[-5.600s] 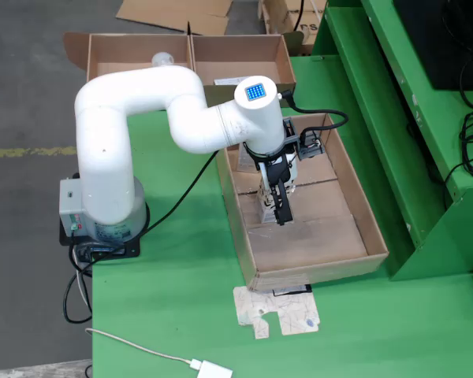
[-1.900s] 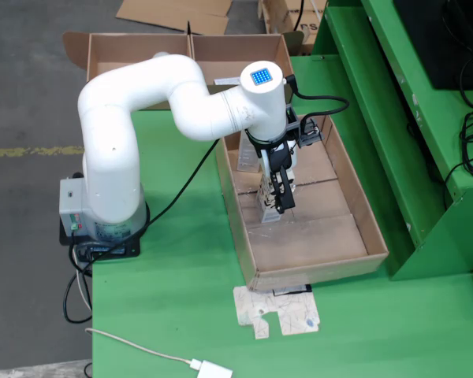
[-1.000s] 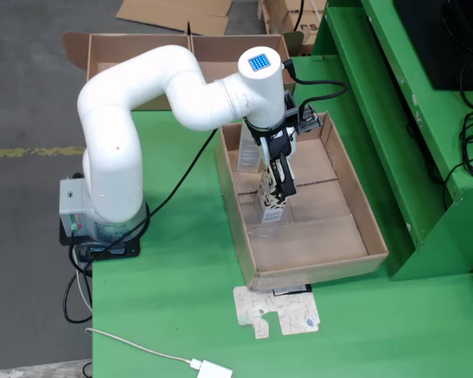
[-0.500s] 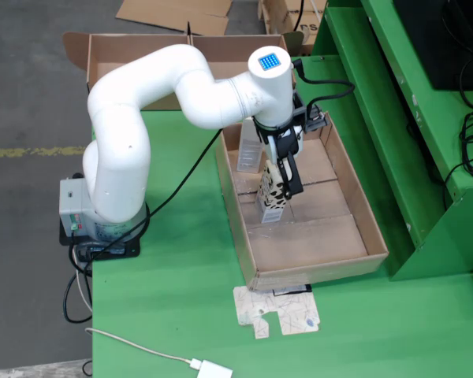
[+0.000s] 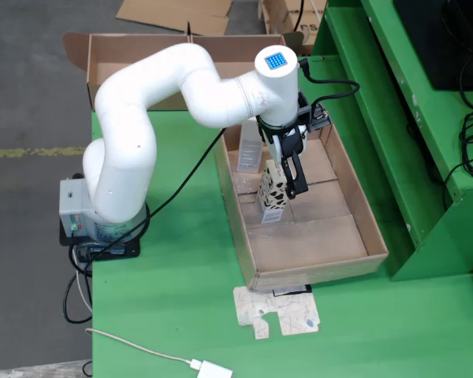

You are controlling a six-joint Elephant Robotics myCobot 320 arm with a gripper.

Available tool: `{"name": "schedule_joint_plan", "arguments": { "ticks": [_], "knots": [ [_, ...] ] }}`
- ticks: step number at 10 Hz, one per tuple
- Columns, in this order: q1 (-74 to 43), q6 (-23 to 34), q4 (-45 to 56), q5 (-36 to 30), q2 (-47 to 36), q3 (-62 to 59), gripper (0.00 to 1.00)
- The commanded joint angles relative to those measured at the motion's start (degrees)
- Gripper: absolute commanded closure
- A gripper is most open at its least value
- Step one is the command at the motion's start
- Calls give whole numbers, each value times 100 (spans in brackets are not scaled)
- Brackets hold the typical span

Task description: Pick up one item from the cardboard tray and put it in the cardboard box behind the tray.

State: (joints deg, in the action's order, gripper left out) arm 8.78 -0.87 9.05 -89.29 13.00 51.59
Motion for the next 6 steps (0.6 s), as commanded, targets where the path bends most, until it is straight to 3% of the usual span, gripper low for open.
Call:
{"name": "schedule_joint_plan", "arguments": {
  "ticks": [1,6],
  "knots": [
    [-29,89,63,-79,124,-498,0],
    [-11,75,252,-56,549,-1055,0]
  ]
}}
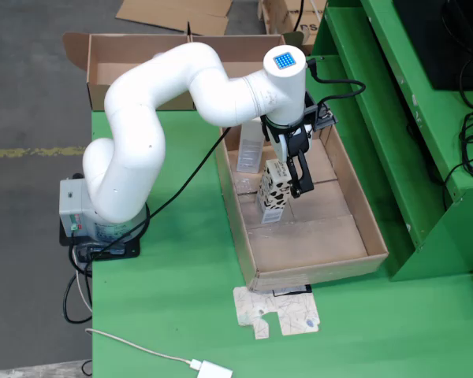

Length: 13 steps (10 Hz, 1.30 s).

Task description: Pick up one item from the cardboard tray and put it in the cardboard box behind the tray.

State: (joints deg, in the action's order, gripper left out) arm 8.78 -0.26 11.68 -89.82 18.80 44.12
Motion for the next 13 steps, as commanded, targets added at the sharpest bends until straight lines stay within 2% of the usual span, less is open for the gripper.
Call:
{"name": "schedule_joint_plan", "arguments": {
  "ticks": [1,7,13],
  "knots": [
    [-1,-15,-148,13,-66,-195,0],
    [5,-38,-34,-19,261,-634,0],
    [-68,-57,-343,-136,222,-144,0]
  ]
}}
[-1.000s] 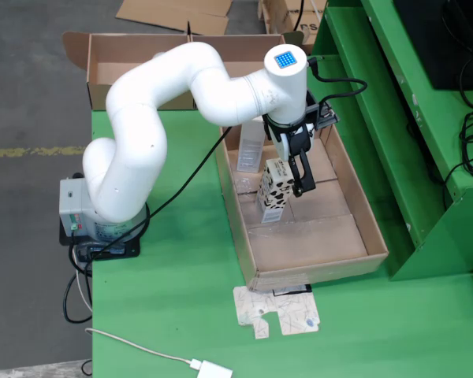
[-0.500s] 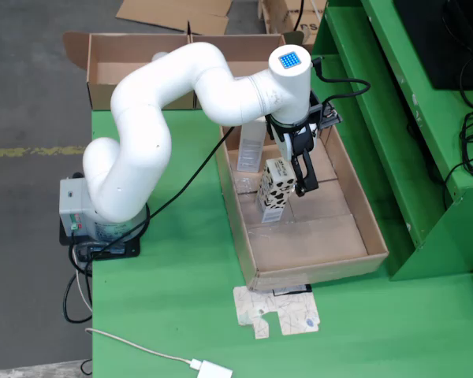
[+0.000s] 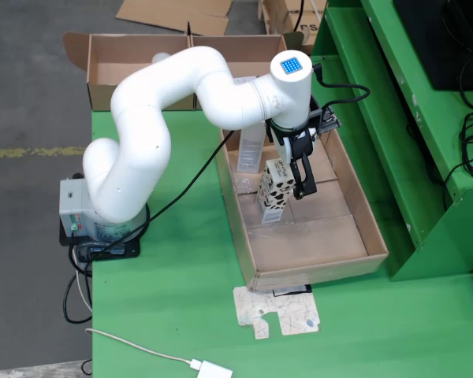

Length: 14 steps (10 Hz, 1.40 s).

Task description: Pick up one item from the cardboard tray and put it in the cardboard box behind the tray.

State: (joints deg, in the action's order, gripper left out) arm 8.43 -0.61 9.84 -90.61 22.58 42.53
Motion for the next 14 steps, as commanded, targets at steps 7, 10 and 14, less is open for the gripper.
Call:
{"name": "schedule_joint_plan", "arguments": {
  "ticks": [7,10,14],
  "knots": [
    [-30,-10,-489,-27,-55,315,0],
    [-10,9,-1216,39,-201,1132,0],
    [-44,-9,-1504,57,-264,1490,0]
  ]
}}
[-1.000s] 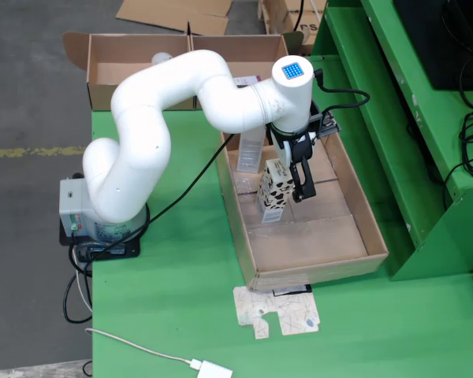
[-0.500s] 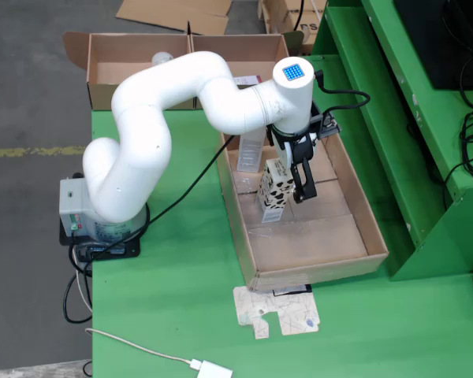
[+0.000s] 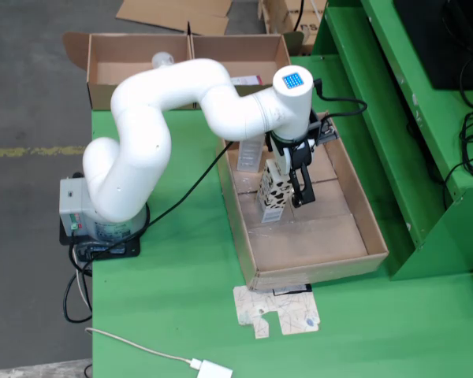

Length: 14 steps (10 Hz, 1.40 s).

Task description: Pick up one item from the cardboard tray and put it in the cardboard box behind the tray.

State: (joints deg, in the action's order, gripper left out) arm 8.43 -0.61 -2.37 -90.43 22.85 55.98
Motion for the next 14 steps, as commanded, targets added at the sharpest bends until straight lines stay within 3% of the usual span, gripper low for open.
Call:
{"name": "schedule_joint_plan", "arguments": {
  "ticks": [1,14],
  "knots": [
    [-44,-9,-283,39,-291,145,0],
    [-79,-22,-369,8,-397,363,0]
  ]
}}
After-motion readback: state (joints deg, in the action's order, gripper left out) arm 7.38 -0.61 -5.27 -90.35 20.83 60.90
